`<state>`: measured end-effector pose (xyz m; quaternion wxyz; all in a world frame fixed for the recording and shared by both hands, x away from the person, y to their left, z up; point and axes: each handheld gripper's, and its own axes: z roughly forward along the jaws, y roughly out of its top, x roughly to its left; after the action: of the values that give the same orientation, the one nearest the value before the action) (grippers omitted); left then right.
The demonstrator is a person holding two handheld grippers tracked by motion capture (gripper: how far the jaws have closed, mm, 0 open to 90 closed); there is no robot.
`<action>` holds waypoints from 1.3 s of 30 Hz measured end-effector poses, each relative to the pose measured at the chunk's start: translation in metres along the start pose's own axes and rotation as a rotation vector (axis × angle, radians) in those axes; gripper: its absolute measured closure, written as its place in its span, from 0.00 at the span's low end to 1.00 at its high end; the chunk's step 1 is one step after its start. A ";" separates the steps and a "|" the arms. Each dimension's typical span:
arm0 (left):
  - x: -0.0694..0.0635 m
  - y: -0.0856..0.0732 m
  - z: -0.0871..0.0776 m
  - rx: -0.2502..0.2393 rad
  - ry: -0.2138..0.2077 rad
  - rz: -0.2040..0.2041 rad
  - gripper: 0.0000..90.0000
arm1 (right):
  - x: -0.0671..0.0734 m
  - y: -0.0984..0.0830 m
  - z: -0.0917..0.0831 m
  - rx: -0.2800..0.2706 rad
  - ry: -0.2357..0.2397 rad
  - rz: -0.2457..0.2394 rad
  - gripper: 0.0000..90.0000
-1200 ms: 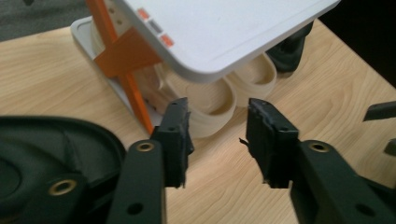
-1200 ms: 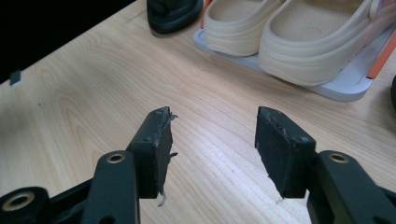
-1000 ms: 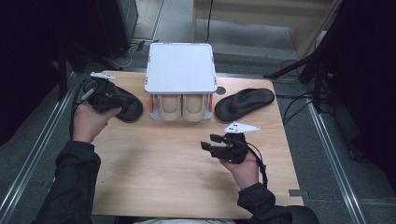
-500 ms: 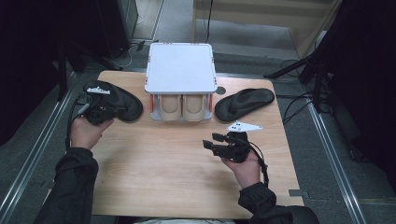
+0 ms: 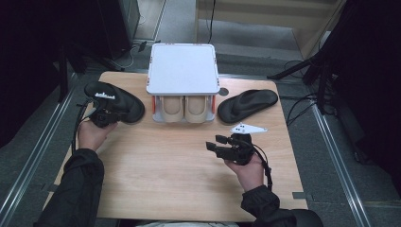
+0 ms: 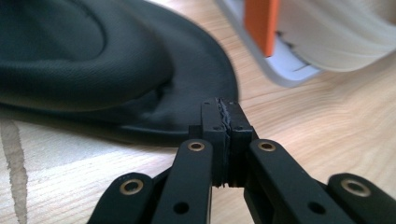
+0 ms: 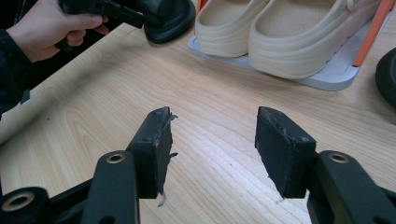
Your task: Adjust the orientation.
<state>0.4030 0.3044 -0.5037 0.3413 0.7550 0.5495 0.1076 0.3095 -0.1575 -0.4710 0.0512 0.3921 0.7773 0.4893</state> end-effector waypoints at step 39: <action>0.006 0.033 0.008 -0.012 -0.032 -0.035 1.00 | -0.010 -0.011 -0.020 -0.024 -0.096 0.051 0.52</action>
<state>0.4345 0.3010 -0.4897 0.3567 0.7447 0.5564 0.0927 0.3008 -0.1812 -0.4722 0.0805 0.4341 0.7579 0.4802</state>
